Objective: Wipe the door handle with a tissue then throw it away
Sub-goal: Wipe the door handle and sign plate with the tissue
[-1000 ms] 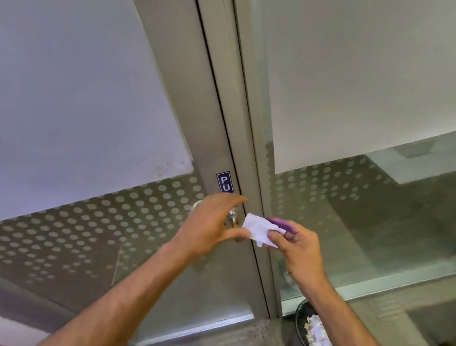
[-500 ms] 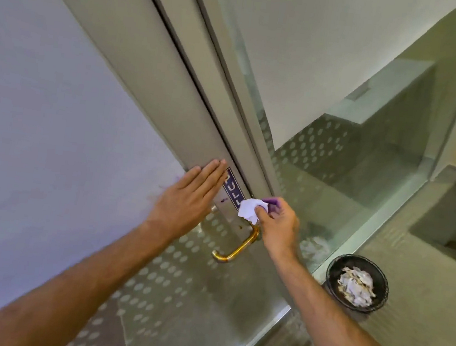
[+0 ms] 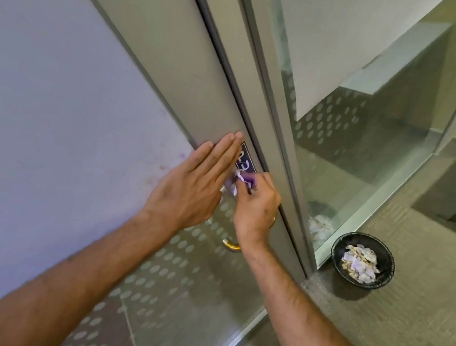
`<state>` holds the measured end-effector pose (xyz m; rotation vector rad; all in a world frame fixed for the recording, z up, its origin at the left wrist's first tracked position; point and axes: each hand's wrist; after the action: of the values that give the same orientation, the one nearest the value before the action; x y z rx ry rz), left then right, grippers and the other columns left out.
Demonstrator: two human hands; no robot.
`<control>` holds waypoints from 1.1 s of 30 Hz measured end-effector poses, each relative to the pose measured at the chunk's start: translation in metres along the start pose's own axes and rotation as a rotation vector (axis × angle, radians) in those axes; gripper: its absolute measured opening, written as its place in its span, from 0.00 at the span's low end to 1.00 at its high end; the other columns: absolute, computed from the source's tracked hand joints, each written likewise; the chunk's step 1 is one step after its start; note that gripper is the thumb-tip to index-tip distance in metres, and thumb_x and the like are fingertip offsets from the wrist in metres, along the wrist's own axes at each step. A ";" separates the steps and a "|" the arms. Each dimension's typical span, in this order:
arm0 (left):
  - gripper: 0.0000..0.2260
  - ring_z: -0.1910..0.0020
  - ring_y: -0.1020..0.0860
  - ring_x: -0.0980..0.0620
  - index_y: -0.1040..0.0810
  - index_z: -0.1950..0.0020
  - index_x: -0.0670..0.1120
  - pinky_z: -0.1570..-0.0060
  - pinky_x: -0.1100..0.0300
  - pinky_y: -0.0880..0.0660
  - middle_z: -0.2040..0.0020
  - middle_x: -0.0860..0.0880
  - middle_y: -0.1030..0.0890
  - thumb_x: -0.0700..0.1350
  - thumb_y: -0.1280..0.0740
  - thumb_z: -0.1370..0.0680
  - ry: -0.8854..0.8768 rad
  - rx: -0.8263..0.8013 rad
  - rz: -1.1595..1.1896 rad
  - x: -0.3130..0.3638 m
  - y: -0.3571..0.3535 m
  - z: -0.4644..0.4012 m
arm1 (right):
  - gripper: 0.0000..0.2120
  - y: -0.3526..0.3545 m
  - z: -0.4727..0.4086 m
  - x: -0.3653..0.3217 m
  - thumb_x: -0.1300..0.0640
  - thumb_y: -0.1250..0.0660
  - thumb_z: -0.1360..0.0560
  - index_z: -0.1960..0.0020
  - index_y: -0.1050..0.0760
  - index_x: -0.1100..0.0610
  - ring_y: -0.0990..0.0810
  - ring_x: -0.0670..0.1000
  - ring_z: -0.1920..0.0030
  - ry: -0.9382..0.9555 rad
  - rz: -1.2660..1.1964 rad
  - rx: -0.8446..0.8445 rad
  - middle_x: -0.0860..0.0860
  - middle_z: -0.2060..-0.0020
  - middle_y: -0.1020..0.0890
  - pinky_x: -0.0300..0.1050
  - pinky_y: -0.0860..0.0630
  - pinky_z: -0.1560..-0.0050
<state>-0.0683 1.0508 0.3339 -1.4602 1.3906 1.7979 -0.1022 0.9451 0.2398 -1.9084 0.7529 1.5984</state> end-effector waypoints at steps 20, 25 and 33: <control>0.40 0.14 0.54 0.39 0.55 0.16 0.32 0.17 0.44 0.60 0.15 0.34 0.58 0.57 0.47 0.17 -0.004 -0.028 0.020 -0.004 0.009 -0.002 | 0.02 0.026 -0.018 0.011 0.62 0.27 0.26 0.56 0.19 0.58 0.19 0.47 0.58 -0.055 0.228 -0.251 0.47 0.58 0.20 0.26 0.31 0.65; 0.40 0.14 0.54 0.39 0.56 0.16 0.31 0.17 0.44 0.59 0.15 0.34 0.57 0.56 0.45 0.17 -0.007 -0.011 0.028 -0.004 0.007 -0.002 | 0.04 0.014 -0.019 -0.015 0.64 0.27 0.27 0.57 0.20 0.56 0.22 0.36 0.59 0.049 0.099 -0.196 0.45 0.60 0.22 0.26 0.27 0.64; 0.39 0.15 0.59 0.36 0.55 0.16 0.32 0.18 0.43 0.64 0.15 0.33 0.60 0.59 0.50 0.15 -0.009 -0.040 0.041 -0.005 0.007 -0.001 | 0.03 0.030 -0.033 -0.004 0.59 0.27 0.25 0.53 0.19 0.58 0.22 0.41 0.62 -0.050 0.184 -0.234 0.50 0.58 0.18 0.24 0.30 0.70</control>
<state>-0.0719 1.0489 0.3415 -1.4521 1.3977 1.8655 -0.1017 0.9008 0.2470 -1.9993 0.7673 1.9141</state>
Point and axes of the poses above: each hand's wrist, its own z-axis away from the middle knuckle, its own y-axis out of the back of the hand, x = y × z
